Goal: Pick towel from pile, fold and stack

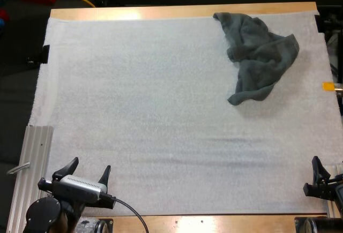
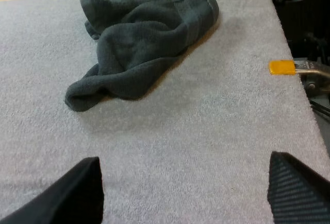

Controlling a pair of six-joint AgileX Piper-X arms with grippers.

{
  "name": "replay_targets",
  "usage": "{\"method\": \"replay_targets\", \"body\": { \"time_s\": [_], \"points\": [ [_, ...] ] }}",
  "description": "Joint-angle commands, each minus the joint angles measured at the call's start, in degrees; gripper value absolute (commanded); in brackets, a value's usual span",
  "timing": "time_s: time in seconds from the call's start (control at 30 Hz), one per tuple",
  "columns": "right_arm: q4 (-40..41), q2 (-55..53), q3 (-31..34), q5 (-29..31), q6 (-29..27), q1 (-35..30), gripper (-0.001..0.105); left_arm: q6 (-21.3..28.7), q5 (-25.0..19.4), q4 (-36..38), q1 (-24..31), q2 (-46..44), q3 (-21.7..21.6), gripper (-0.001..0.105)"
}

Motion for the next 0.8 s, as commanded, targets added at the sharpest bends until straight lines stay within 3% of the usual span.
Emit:
{"method": "replay_targets", "body": {
  "time_s": [0.0,0.43,0.5,0.6,0.77],
  "points": [
    [-0.7,-2.2,0.0,0.2,-0.1,-0.1,0.065,0.0,-0.5,-0.6,0.0,-8.1,-0.1,0.069],
    [-0.7,-2.2,0.0,0.1,0.0,-0.1,0.065,0.0,-0.2,-0.6,0.0,-8.1,-0.1,0.069],
    [-0.7,-2.2,0.0,-0.7,0.8,-0.1,0.065,0.0,1.3,-0.8,0.0,-8.1,-0.1,0.069],
    [-0.7,-2.2,0.0,-6.2,3.0,-0.1,0.065,-0.5,7.7,-1.1,0.0,-7.7,-0.1,0.069],
    [-0.3,-0.8,-1.0,-13.0,5.3,-0.1,0.065,-2.3,12.0,-1.1,0.0,-6.3,-0.5,0.069]
  ]
}}
